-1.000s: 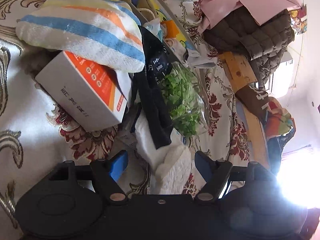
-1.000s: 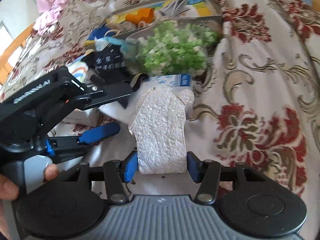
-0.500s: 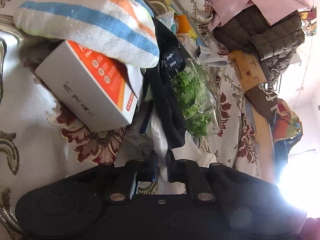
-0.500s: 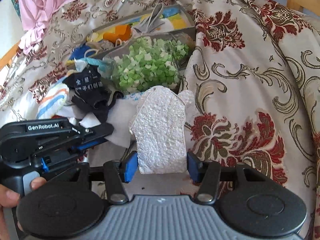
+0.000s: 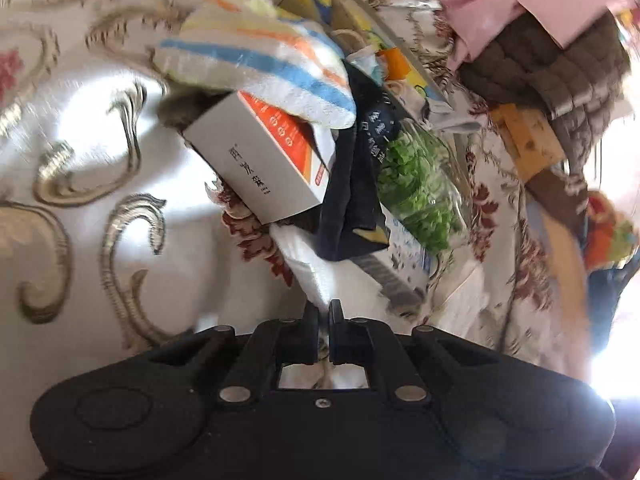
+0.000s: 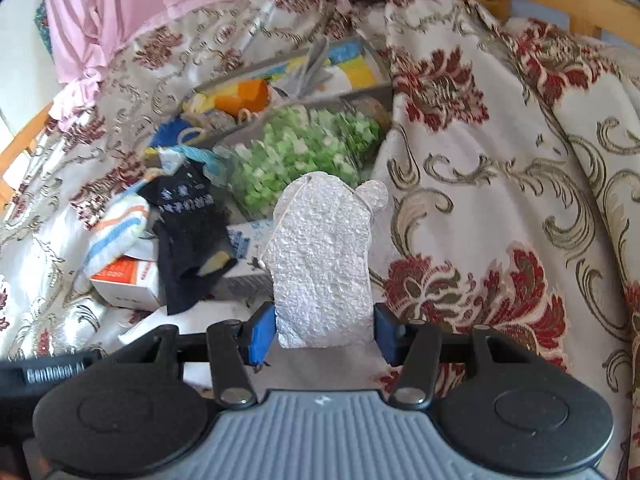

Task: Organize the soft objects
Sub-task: 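Carry the sponge pad and white cloth over the cartoon tray and open both tools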

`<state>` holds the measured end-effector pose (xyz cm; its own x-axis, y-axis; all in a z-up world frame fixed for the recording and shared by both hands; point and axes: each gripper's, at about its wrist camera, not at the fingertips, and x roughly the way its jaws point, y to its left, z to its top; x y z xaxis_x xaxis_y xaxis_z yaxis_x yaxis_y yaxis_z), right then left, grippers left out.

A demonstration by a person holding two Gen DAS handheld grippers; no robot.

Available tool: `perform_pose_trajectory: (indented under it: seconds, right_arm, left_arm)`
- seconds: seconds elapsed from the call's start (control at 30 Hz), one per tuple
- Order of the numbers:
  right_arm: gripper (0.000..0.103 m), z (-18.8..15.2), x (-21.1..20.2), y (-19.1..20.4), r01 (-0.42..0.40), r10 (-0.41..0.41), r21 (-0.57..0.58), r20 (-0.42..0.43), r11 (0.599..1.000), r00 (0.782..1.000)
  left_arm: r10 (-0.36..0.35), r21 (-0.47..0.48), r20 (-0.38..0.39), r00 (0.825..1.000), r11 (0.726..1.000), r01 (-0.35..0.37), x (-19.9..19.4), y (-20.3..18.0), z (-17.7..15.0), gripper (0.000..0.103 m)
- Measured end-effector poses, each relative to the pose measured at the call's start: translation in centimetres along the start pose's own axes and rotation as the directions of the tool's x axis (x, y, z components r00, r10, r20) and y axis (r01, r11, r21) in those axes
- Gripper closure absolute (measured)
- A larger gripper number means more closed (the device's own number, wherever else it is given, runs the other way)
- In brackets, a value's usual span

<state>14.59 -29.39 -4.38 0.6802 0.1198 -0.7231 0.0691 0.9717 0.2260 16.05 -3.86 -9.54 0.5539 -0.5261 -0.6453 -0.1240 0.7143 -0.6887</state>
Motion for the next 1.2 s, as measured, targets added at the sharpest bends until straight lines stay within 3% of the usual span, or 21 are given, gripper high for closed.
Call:
perform_pose_trajectory:
  seconds: [0.1, 0.2, 0.33, 0.5, 0.63, 0.73, 0.83, 0.93, 1.03, 1.2]
  right_arm:
    - [0.046, 0.0, -0.9, 0.3, -0.018, 0.019, -0.02, 0.048, 1.0, 0.999]
    - [0.046, 0.1, -1.7, 0.8, -0.031, 0.036, -0.054, 0.1, 0.998, 0.994]
    - [0.046, 0.3, -3.1, 1.3, -0.058, 0.073, -0.084, 0.182, 0.995, 0.981]
    - [0.046, 1.2, -4.4, 1.1, -0.139, 0.155, -0.074, 0.288, 0.988, 0.945]
    - [0.046, 2.9, -4.3, 1.4, -0.134, 0.167, -0.114, 0.366, 0.984, 0.916]
    - [0.046, 4.9, -3.3, 1.6, -0.148, 0.182, -0.113, 0.397, 0.982, 0.9]
    - [0.046, 7.8, -1.3, 1.9, -0.218, 0.234, -0.087, 0.405, 0.972, 0.884]
    - [0.046, 11.0, 1.0, 2.8, -0.221, 0.245, -0.106, 0.432, 0.969, 0.868]
    - [0.046, 13.6, 3.5, 3.0, -0.218, 0.239, -0.098, 0.446, 0.971, 0.862]
    - [0.046, 18.4, 8.4, 2.7, -0.221, 0.221, -0.048, 0.395, 0.974, 0.892]
  left_arm:
    - [0.014, 0.144, 0.051, 0.999, 0.989, -0.021, -1.6, -1.5, -1.0, 0.1]
    - [0.013, 0.309, 0.131, 0.991, 0.95, -0.053, -3.4, -3.4, -2.4, 0.1]
    - [-0.017, 0.431, 0.2, 0.98, 0.9, -0.073, -5.2, -5.3, -3.3, 0.1]
    - [-0.051, 0.463, 0.262, 0.964, 0.883, -0.079, -7.4, -7.1, -1.8, 0.1]
    - [-0.104, 0.484, 0.31, 0.945, 0.873, -0.062, -9.2, -8.9, 1.0, 0.1]
    - [-0.122, 0.51, 0.339, 0.933, 0.857, -0.073, -9.7, -10.3, 3.7, 0.1]
    - [-0.133, 0.528, 0.371, 0.919, 0.845, -0.09, -9.5, -11.6, 6.5, 0.1]
    - [-0.161, 0.557, 0.4, 0.902, 0.824, -0.1, -8.7, -13.1, 9.5, 0.1]
    - [-0.176, 0.581, 0.42, 0.89, 0.806, -0.115, -6.9, -14.3, 12.5, 0.1]
    - [-0.153, 0.58, 0.441, 0.884, 0.801, -0.15, -2.1, -15.0, 17.2, 0.099]
